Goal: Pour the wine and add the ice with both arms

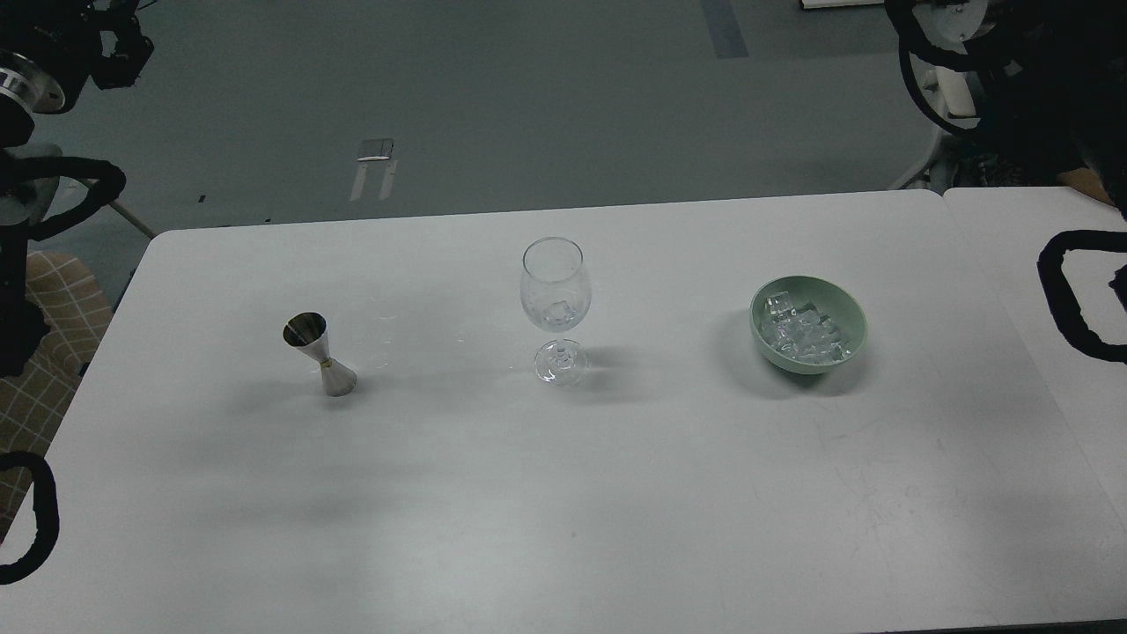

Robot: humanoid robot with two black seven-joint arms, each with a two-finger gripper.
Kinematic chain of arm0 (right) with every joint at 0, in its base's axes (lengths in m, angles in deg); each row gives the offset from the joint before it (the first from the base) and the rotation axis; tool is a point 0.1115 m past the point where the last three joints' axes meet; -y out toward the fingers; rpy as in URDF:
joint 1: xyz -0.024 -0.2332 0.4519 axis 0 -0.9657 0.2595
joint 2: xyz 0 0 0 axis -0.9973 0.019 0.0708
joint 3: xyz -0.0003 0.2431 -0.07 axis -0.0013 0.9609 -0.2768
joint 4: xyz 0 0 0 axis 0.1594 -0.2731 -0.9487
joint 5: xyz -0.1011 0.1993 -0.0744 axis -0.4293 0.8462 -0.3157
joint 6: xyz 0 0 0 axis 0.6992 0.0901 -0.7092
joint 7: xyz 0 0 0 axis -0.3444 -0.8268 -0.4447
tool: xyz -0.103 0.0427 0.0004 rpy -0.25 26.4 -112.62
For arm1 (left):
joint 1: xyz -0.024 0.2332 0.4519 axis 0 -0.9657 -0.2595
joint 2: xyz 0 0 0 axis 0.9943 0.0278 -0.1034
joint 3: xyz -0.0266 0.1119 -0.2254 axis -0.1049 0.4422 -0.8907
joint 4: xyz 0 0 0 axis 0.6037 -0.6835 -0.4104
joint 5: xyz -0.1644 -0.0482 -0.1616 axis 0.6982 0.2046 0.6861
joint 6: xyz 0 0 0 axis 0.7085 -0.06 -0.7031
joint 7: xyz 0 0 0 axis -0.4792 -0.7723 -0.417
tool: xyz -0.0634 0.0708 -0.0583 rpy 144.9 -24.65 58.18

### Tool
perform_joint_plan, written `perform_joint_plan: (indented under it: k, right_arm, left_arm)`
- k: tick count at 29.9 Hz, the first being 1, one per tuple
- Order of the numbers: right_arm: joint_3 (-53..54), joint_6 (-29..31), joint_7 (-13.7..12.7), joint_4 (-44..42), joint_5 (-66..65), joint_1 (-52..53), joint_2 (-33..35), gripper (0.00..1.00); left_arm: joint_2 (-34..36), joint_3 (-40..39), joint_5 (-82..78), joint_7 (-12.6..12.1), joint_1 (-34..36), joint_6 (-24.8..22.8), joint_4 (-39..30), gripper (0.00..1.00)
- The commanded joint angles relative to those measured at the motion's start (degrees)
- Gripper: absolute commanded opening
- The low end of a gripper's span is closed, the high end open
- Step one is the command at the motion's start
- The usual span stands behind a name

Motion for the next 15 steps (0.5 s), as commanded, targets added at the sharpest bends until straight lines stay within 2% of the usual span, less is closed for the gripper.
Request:
perform_joint_plan:
  k: [1,15]
  right_arm:
    - [0.2,-1.9,0.0,3.5,0.0,-0.2,-0.3,1.0]
    - [0.8,-1.8,0.0,4.3,0.1,0.2,-1.0,1.0]
  left_arm:
    - [1.0,0.0,0.5,0.1,-0.1,-0.9,-0.3,0.98]
    - [0.7,-0.4,0.8,-0.4,-0.1,-2.1,-2.1,0.98]
